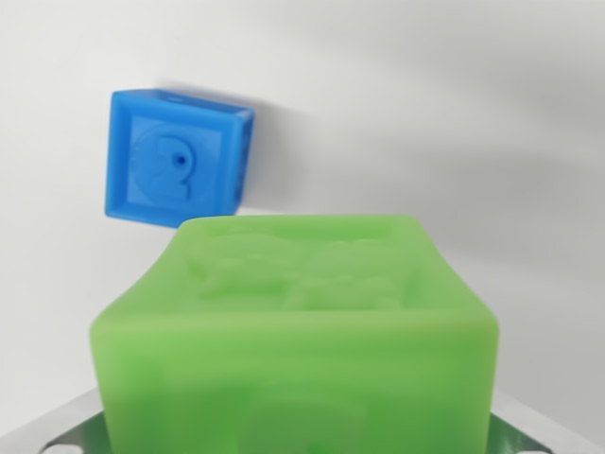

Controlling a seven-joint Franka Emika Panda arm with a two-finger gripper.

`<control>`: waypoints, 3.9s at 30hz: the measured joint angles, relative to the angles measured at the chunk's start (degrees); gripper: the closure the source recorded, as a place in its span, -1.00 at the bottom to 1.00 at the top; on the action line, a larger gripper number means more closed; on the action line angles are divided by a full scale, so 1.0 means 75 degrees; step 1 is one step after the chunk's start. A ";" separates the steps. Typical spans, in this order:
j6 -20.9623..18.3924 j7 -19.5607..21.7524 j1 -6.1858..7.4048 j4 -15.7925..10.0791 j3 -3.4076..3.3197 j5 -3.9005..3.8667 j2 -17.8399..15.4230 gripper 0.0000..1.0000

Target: Stack cube

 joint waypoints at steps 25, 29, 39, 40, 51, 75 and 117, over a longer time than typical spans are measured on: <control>-0.0253 0.0916 0.0522 0.0614 0.0007 0.0000 0.0365 1.00; -0.0303 0.1053 0.0596 0.0717 0.0008 0.0000 0.0418 1.00; -0.0175 0.1189 0.0684 0.0837 0.0009 0.0007 0.0713 1.00; -0.0127 0.1189 0.0684 0.0836 0.0009 0.0009 0.0771 1.00; 0.0305 0.1189 0.0684 0.0829 0.0009 0.0025 0.1187 1.00; 0.0879 0.1185 0.0667 0.0873 0.0037 0.0054 0.1822 1.00; 0.0932 0.1184 0.0662 0.0891 0.0044 0.0056 0.1881 -1.00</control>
